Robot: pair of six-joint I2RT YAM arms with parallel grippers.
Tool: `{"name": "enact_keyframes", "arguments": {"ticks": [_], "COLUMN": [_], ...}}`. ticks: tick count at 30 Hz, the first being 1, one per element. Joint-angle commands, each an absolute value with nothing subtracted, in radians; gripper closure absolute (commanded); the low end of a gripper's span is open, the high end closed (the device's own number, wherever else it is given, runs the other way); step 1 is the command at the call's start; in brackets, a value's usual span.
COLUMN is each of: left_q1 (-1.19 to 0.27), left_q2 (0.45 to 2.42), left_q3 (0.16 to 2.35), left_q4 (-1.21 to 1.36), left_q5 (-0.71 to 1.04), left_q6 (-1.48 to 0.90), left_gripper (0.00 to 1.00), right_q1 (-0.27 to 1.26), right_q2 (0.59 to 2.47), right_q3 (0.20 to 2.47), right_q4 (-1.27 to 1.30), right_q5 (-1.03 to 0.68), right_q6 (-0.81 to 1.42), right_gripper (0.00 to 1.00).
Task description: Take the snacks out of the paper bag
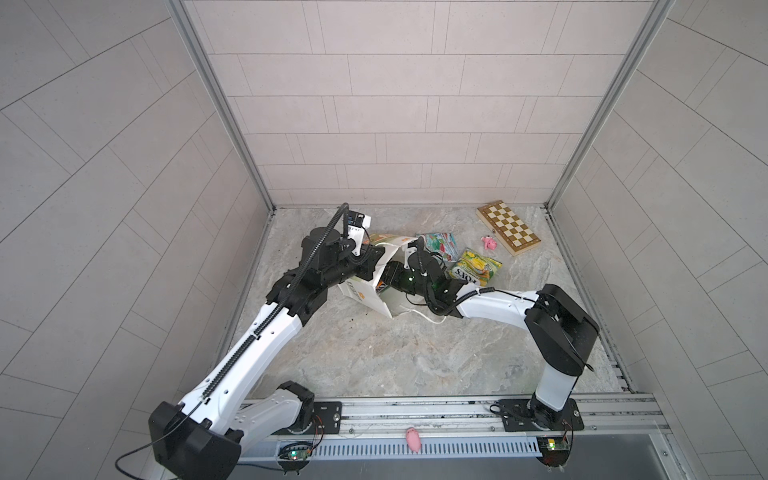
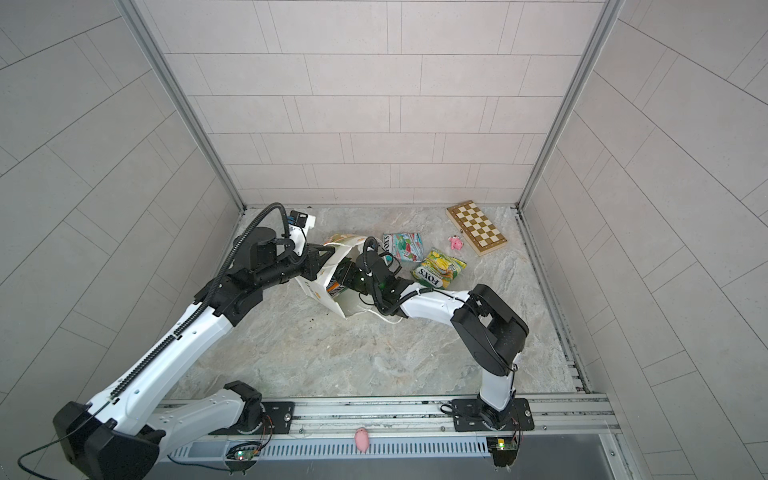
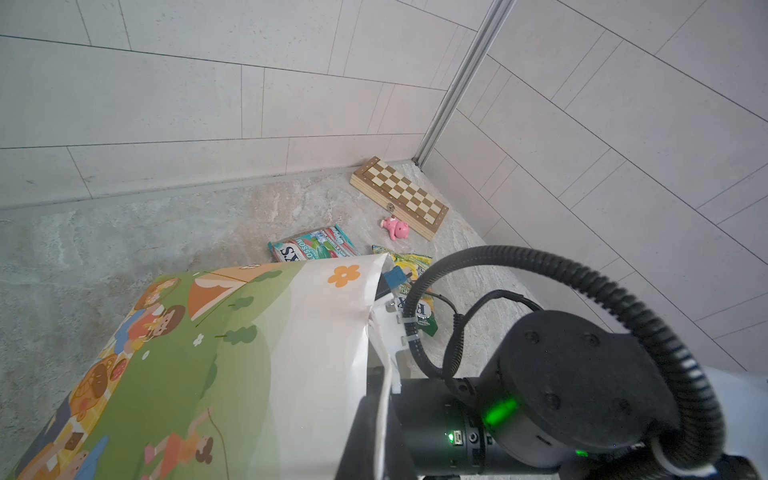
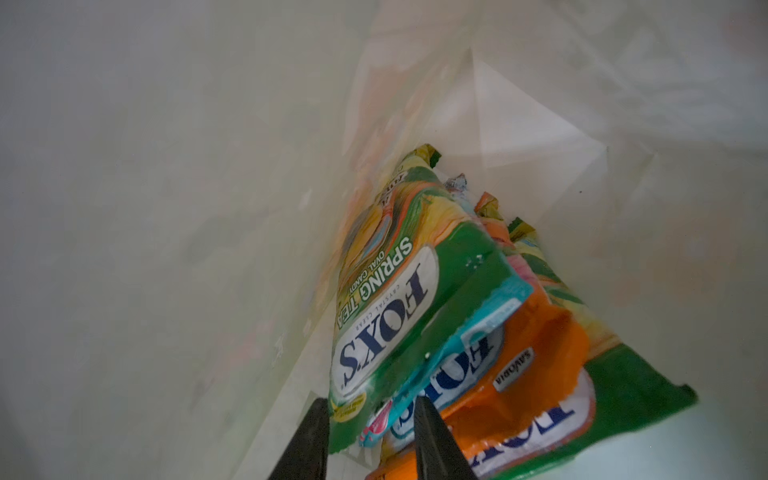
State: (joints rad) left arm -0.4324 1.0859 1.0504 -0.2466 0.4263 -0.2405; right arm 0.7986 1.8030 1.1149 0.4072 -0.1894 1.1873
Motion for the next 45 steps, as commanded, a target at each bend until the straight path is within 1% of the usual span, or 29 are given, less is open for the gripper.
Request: {"name": "enact_keyframes", "arguments": {"ticks": [1,17,24,26,28,29,31,32,41,45], "left_q1": [-0.426,-0.426,-0.426,-0.425,-0.425,-0.425,-0.426,-0.425,-0.421,-0.421], "left_q2": [1.088,1.086,1.083,1.081,1.078,1.076,1.073,1.073,1.076,1.085], "left_q3": [1.071,1.071,1.07,1.069,1.068,1.067,1.066,1.067,1.073,1.078], "left_q4": [-0.262,-0.262,-0.262,-0.262,-0.262,-0.262,-0.264,-0.266,-0.304,-0.316], "left_q5": [0.46,0.461,0.457,0.455,0.448,0.444,0.432,0.425,0.33,0.313], "left_q6": [-0.206,-0.203,-0.202,-0.202,-0.202,-0.2,-0.198,-0.199,-0.202,-0.203], "left_gripper": [1.0,1.0,1.0,1.0,1.0,1.0,1.0,1.0,1.0,1.0], "right_q1": [0.804,0.8,0.798,0.796,0.793,0.792,0.793,0.79,0.791,0.785], "right_q2": [1.824,1.923,1.952,1.956,1.964,1.965,1.962,1.956,1.865,1.827], "right_q3": [1.145,1.234,1.277,1.286,1.303,1.305,1.302,1.299,1.235,1.214], "right_q4": [0.446,0.412,0.329,0.305,0.261,0.254,0.248,0.25,0.284,0.295], "right_q5": [-0.173,-0.17,-0.14,-0.134,-0.136,-0.137,-0.133,-0.132,-0.124,-0.138], "right_q6": [1.229,1.252,1.272,1.27,1.271,1.268,1.262,1.258,1.15,1.105], "right_gripper": [0.64,0.64,0.66,0.69,0.76,0.82,0.96,1.0,1.0,1.0]}}
